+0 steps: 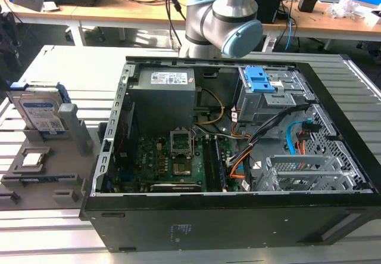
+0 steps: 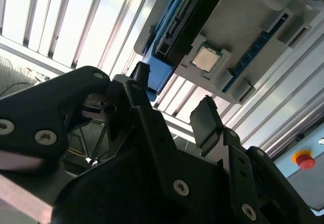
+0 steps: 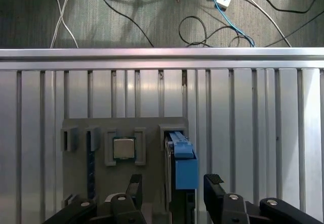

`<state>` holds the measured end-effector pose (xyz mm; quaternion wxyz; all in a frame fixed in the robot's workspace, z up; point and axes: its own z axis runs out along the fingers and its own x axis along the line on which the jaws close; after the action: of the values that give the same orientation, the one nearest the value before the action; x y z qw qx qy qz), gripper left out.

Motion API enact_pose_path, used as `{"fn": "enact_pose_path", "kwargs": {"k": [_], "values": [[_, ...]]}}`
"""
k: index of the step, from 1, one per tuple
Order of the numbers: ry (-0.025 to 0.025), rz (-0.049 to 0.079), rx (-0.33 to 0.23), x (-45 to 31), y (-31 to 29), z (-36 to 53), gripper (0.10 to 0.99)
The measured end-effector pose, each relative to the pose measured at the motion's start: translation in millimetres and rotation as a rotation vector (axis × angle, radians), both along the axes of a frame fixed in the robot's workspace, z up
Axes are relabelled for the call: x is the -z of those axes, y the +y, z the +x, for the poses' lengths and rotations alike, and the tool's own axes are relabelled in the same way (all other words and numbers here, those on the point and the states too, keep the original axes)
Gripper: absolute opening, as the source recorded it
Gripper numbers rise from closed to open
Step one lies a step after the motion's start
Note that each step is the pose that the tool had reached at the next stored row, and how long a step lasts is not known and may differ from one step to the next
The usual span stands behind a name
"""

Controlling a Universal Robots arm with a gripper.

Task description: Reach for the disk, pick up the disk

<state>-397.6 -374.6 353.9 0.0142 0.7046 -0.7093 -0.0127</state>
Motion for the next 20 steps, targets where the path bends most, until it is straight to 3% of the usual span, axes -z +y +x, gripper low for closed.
{"fn": "enact_pose_path", "kwargs": {"k": [20], "values": [[0.0001,0.000,0.000,11.2,0.0,0.0,0.600]]}}
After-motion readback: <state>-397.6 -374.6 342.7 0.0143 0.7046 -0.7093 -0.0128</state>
